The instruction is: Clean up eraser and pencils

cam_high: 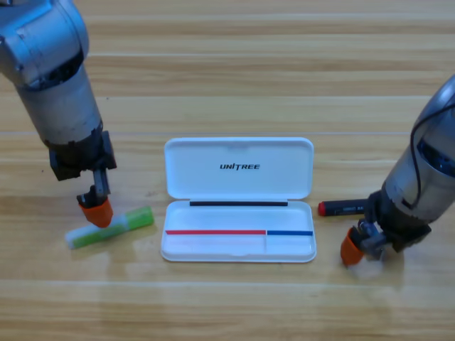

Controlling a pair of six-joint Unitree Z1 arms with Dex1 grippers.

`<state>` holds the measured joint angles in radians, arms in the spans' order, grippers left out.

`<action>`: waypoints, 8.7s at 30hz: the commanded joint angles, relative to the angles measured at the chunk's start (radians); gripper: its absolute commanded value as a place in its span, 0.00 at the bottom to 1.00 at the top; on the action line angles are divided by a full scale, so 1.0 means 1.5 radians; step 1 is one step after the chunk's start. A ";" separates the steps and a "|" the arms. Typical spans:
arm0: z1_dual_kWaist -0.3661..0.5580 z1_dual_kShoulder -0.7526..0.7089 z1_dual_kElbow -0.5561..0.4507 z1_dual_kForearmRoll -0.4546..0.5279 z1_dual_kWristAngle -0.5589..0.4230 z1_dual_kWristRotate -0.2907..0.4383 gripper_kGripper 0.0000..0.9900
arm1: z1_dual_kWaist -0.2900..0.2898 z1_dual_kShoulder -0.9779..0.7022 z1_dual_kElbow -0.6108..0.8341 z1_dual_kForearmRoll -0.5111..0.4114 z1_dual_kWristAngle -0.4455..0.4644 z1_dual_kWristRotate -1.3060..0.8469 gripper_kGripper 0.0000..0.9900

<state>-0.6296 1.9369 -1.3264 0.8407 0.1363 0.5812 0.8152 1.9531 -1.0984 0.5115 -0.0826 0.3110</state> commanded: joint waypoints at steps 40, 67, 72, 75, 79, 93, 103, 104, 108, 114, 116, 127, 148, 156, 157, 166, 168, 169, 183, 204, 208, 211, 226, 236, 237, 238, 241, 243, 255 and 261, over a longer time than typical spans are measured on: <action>0.012 0.088 0.108 -0.113 -0.071 0.013 0.36 | 0.072 0.088 -0.286 0.246 0.024 -0.629 0.00; 0.012 -0.055 0.019 0.021 0.004 0.057 0.00 | 0.089 0.110 -0.318 0.241 0.033 -0.647 0.87; 0.000 -0.062 0.004 0.035 0.004 0.063 0.00 | 0.070 -0.013 -0.253 0.244 0.032 -0.673 0.91; -0.019 -0.067 -0.020 0.048 0.002 0.066 0.00 | 0.043 -0.068 -0.208 0.246 0.032 -0.719 0.94; -0.058 -0.061 -0.059 0.061 -0.003 0.073 0.00 | -0.014 -0.064 -0.174 0.246 0.027 -0.783 0.94; -0.179 0.078 -0.135 0.059 -0.035 0.047 0.00 | -0.118 0.128 -0.231 0.164 0.016 -0.887 0.94; -0.200 0.132 -0.166 0.060 -0.043 0.042 0.00 | -0.120 0.189 -0.271 0.164 0.014 -0.917 0.82; -0.200 0.137 -0.168 0.060 -0.043 0.041 0.00 | -0.120 0.190 -0.270 0.165 0.014 -0.919 0.82; -0.201 0.146 -0.173 0.060 -0.045 0.039 0.00 | -0.120 0.191 -0.261 0.182 0.019 -0.942 0.60; -0.205 0.157 -0.181 0.062 -0.051 0.035 0.00 | -0.119 0.186 -0.240 0.207 0.038 -0.977 0.00; -0.207 0.160 -0.182 0.062 -0.053 0.034 0.00 | -0.118 0.183 -0.231 0.208 0.043 -0.984 0.00; -0.217 0.180 -0.192 0.063 -0.060 0.026 0.00 | -0.108 0.134 -0.226 0.211 0.043 -0.965 0.00; -0.217 0.187 -0.207 0.078 -0.049 0.009 1.00 | -0.059 -0.062 -0.181 0.316 0.093 -0.871 0.00; -0.217 0.177 -0.217 0.097 -0.047 0.005 1.00 | -0.012 -0.066 -0.192 0.325 0.107 -0.837 0.00; -0.217 0.172 -0.221 0.106 -0.047 0.005 1.00 | 0.001 -0.062 -0.196 0.325 0.107 -0.831 0.00; -0.174 -0.016 -0.234 0.219 -0.052 0.017 1.00 | 0.064 0.066 -0.323 0.325 0.099 -0.771 0.00; -0.125 -0.079 -0.203 0.222 -0.070 0.036 1.00 | 0.070 0.106 -0.367 0.325 0.095 -0.757 0.00; -0.097 -0.107 -0.185 0.222 -0.082 0.050 1.00 | 0.072 0.126 -0.389 0.325 0.092 -0.750 0.00; 0.148 -0.231 -0.055 0.214 -0.130 0.174 1.00 | 0.090 0.274 -0.550 0.325 0.041 -0.739 0.00; 0.148 -0.219 -0.017 0.188 -0.146 0.161 1.00 | 0.116 0.276 -0.580 0.333 0.033 -0.694 0.87; 0.148 -0.215 -0.016 0.185 -0.148 0.155 1.00 | 0.111 0.228 -0.559 0.333 0.034 -0.690 0.90; 0.148 -0.213 -0.025 0.182 -0.148 0.150 1.00 | 0.107 0.162 -0.532 0.333 0.054 -0.683 0.93; 0.215 -0.083 -0.144 -0.124 -0.284 0.057 0.90 | 0.026 -0.331 -0.131 0.142 0.409 -0.622 0.97; 0.216 0.087 -0.126 -0.209 -0.451 0.045 0.00 | 0.026 -0.443 -0.045 0.141 0.451 -0.615 0.98; 0.214 0.090 -0.111 -0.224 -0.457 0.044 0.00 | 0.025 -0.446 -0.041 0.141 0.451 -0.615 0.98; 0.212 0.091 -0.093 -0.241 -0.461 0.044 0.00 | 0.026 -0.448 -0.038 0.140 0.451 -0.615 0.98; 0.209 0.101 -0.049 -0.277 -0.477 0.041 0.00 | 0.026 -0.454 -0.034 0.140 0.452 -0.615 0.98; 0.208 0.107 -0.034 -0.286 -0.489 0.044 0.00 | 0.026 -0.459 -0.032 0.141 0.451 -0.613 0.98; 0.176 0.132 -0.013 -0.276 -0.533 0.055 0.00 | 0.026 -0.459 -0.012 0.127 0.467 -0.608 0.98; 0.152 0.134 -0.007 -0.266 -0.550 0.058 0.00 | 0.026 -0.459 -0.001 0.112 0.467 -0.607 0.98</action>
<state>-0.3529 2.0951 -1.3598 0.4202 -0.6677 0.6529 0.8816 1.3001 -1.1441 0.7002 0.6110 -0.6107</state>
